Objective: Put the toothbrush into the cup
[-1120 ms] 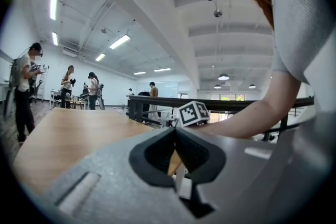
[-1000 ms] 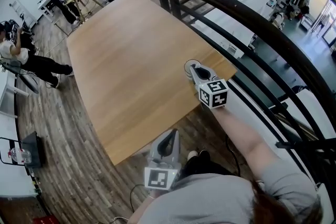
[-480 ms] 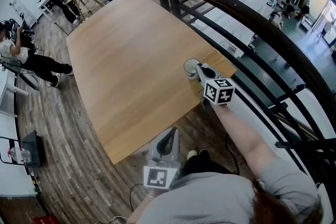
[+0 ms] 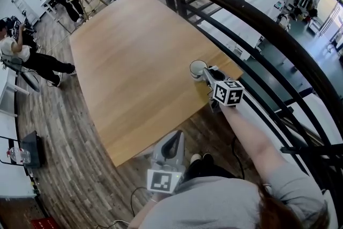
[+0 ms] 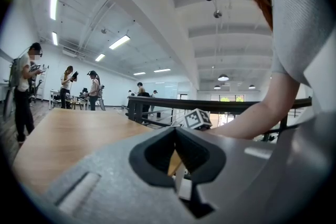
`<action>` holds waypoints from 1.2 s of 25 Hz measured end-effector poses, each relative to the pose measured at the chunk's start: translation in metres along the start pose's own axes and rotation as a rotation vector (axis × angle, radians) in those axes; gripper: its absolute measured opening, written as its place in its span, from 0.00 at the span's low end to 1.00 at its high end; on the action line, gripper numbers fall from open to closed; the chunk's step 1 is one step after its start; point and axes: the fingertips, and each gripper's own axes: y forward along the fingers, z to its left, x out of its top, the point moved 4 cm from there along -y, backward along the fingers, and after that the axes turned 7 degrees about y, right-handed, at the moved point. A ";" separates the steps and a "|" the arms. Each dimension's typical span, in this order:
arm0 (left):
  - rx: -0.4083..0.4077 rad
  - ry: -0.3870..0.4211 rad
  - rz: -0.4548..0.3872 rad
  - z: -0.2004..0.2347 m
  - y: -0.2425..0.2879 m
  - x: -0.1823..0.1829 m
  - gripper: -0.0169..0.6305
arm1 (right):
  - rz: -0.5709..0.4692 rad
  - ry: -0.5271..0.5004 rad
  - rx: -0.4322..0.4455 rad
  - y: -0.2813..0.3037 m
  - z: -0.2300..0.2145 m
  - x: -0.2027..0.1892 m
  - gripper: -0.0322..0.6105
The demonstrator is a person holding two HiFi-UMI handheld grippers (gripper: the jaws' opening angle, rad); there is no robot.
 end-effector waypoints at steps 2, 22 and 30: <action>0.004 -0.004 0.002 -0.001 -0.002 -0.001 0.03 | -0.003 -0.002 0.010 -0.006 -0.002 -0.002 0.26; -0.149 0.011 -0.081 -0.025 0.036 0.020 0.03 | -0.178 -0.218 0.126 -0.176 0.108 0.027 0.39; -0.200 0.015 -0.108 -0.044 0.049 0.029 0.03 | -0.189 -0.229 0.092 -0.221 0.124 0.016 0.20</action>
